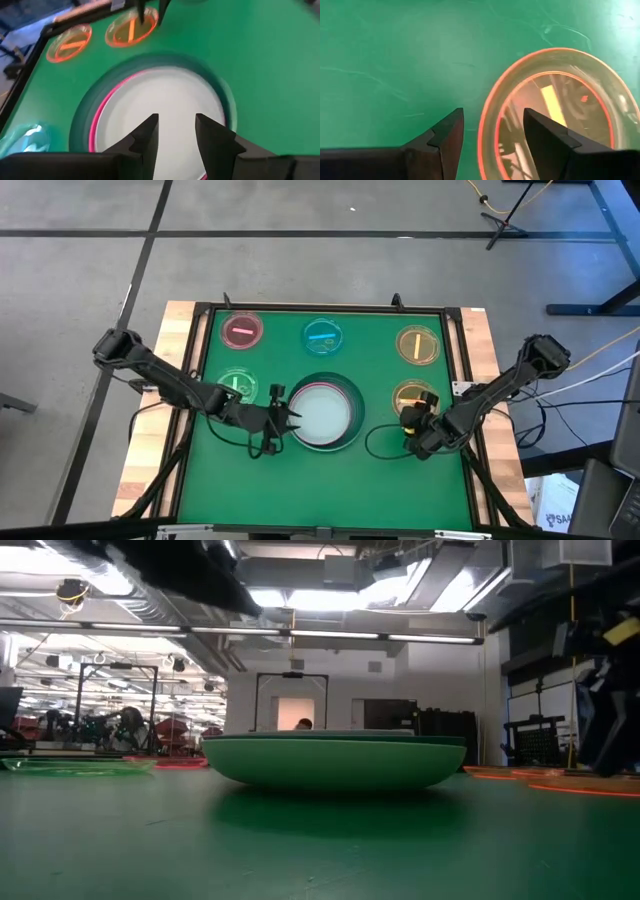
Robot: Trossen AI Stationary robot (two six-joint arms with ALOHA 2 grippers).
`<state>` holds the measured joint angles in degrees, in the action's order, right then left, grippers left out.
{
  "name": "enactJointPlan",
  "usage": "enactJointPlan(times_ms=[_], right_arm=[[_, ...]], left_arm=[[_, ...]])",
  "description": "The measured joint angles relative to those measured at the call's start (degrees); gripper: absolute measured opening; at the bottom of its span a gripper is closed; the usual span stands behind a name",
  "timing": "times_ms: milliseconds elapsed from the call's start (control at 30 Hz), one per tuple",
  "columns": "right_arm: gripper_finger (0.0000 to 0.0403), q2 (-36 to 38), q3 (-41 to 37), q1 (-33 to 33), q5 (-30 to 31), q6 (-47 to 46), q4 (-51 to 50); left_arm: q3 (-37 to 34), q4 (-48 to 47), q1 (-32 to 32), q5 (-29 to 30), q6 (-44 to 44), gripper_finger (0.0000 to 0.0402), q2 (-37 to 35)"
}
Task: Stack plastic plates
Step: Stack the bottom orange plate on top of the gray plate
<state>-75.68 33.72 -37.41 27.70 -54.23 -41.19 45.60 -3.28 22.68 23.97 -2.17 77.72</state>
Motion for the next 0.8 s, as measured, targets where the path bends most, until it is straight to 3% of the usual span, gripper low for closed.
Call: enactJointPlan(times_ms=[233, 500, 800], right_arm=[[0.0193, 0.0, -2.82, 0.0, 2.43, 0.01, 2.81], [0.0184, 0.0, -5.85, 0.0, 2.7, 0.01, 5.58], [0.005, 0.0, -6.32, 0.0, 2.7, 4.72, 3.75]], left_arm=[[-3.07, 0.05, 3.46, -0.98, -0.03, 0.0122, -8.54], [-9.63, 8.43, 6.18, -0.68, -2.13, 0.0122, -16.18], [-11.08, 10.27, 6.18, -0.62, -1.39, 0.0122, -17.5]])
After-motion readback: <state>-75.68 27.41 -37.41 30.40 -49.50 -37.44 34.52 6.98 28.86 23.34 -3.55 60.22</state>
